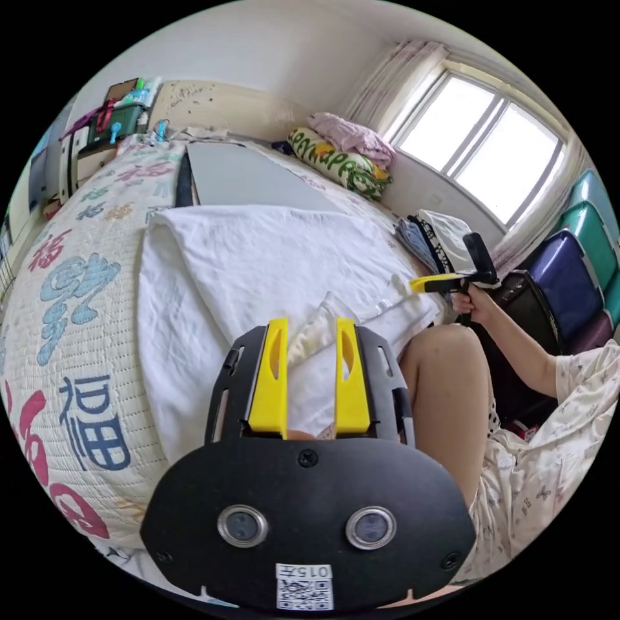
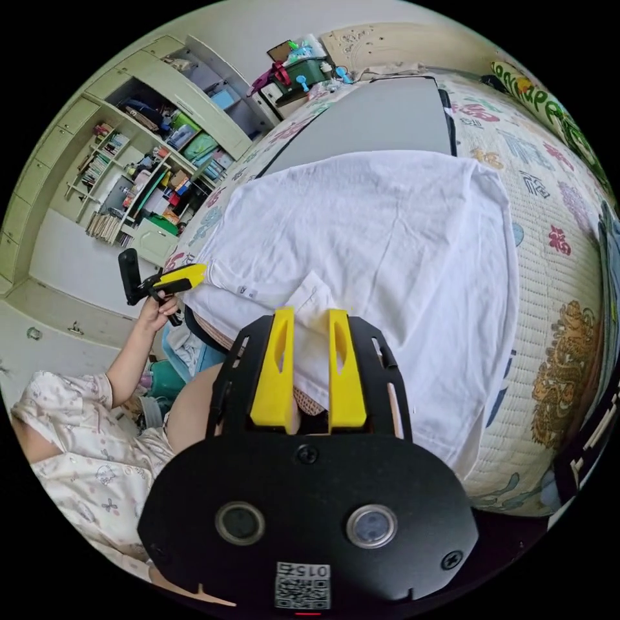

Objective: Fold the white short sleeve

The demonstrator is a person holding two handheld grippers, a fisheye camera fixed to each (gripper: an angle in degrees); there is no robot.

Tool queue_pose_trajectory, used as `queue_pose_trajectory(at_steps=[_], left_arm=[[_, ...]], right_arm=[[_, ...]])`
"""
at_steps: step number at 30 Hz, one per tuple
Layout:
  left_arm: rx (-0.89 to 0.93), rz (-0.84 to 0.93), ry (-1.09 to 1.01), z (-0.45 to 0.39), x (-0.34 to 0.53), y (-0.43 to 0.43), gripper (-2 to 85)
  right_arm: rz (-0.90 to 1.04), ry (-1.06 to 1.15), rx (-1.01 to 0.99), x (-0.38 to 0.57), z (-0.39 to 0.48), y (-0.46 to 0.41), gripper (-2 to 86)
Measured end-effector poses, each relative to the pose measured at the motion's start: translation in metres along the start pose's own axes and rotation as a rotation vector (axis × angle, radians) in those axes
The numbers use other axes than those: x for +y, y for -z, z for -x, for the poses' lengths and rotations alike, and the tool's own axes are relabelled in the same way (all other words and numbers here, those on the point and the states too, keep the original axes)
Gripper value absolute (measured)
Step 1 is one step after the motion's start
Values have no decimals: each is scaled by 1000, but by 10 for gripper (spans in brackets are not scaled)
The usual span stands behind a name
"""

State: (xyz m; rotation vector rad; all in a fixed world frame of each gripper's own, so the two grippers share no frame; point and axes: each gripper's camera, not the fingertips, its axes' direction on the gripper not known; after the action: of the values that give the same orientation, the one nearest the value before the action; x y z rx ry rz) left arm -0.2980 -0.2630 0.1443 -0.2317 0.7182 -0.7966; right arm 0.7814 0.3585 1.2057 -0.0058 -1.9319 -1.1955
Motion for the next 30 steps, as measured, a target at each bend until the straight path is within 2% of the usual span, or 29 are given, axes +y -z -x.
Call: queue_pose_trajectory(at_steps=[9,14,16,21,26,30], left_arm=[[78,44,-30,-28,50,43,63],[55,-52,108,-28,102,71,72],[47,-142,192,-27,119,85,84],[35,-296,346,-28,133,97,103],[-20,-296,394,-48,122,87,109],[-70,-305,393,-76,120,82,109]], right_arm=[[-141,118,-91,34,-4,119,32],[-142,-21,-156,23,-59,176,52],[-150,-58,-73,17,-65,194,60],[-164,84,25,3,-38,237,92],[-125,53,59,-34,-59,268,95],[-176,-31,-69,-49,-109,307,90]])
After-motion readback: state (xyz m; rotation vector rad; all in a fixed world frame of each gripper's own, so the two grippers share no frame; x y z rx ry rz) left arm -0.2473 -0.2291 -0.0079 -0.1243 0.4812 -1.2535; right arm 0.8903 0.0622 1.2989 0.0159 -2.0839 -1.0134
